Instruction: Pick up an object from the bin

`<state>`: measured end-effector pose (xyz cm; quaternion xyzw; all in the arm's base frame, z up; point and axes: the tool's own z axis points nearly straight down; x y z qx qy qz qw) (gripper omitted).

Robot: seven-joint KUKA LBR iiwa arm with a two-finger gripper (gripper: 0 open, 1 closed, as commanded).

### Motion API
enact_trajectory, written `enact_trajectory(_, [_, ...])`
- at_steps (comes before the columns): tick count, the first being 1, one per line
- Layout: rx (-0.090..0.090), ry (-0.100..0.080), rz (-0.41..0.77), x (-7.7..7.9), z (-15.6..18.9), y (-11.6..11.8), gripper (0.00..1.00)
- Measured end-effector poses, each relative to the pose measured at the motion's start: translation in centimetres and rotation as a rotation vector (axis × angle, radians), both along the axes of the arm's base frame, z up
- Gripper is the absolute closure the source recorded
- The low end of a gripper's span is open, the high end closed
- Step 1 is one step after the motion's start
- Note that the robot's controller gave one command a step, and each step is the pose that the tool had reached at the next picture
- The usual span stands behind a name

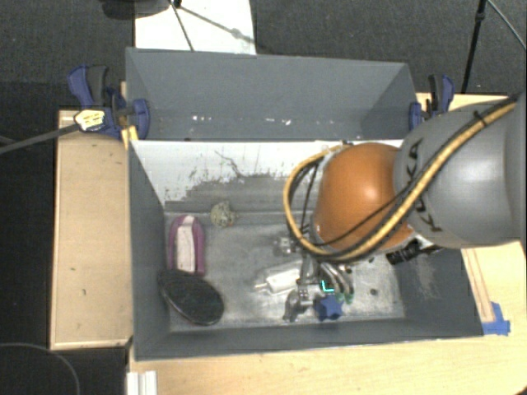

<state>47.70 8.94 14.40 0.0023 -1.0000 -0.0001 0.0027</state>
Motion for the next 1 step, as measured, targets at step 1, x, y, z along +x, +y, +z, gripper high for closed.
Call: enact_trajectory(1, [-0.002,-0.001,-0.009,1.58,-7.29,-2.13,0.00])
